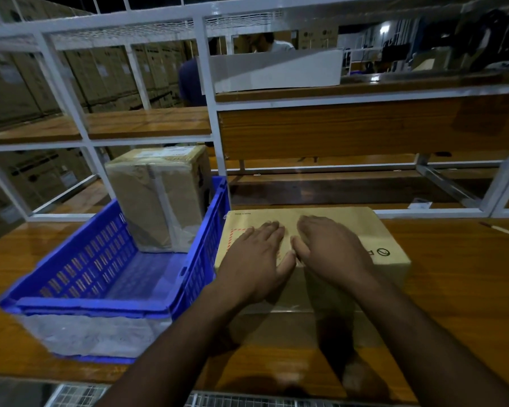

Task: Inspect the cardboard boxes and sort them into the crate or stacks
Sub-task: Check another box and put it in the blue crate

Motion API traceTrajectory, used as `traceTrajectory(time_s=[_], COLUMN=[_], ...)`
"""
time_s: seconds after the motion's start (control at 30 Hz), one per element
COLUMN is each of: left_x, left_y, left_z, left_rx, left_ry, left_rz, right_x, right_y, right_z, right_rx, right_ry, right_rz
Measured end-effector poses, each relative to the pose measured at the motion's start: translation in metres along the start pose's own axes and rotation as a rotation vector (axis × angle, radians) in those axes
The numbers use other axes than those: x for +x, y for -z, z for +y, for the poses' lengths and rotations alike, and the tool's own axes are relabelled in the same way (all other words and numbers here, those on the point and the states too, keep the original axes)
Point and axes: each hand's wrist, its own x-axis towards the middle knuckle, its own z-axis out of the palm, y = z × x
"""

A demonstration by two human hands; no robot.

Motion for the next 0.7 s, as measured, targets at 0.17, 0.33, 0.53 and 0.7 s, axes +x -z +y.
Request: traceTrajectory(time_s=[0.17,0.33,0.53,0.7], left_x=[0.002,0.021,0.027,0.024], left_y=[-0.001,0.004,0.002,0.002], left_z=[-0.002,-0.019,-0.021,-0.03], left_rx=[-0.011,-0.037,0.022,0.0], left_ry=[-0.001,0.049,0.057,0.094], left_rz=[-0.021,-0.137,-0.152,-0.091], right_x=[0.001,0.007,0.013,0.01], right_y=[0.002,-0.003,0.0,-0.004], right_z=[0.004,0.004,0.006,0.019], right_rx=[0.027,-0.018,-0.013,-0.038], right_ry=[0.016,0.002,-0.006,-0.101], right_rz=[-0.059,-0.142,-0.165,-0.134])
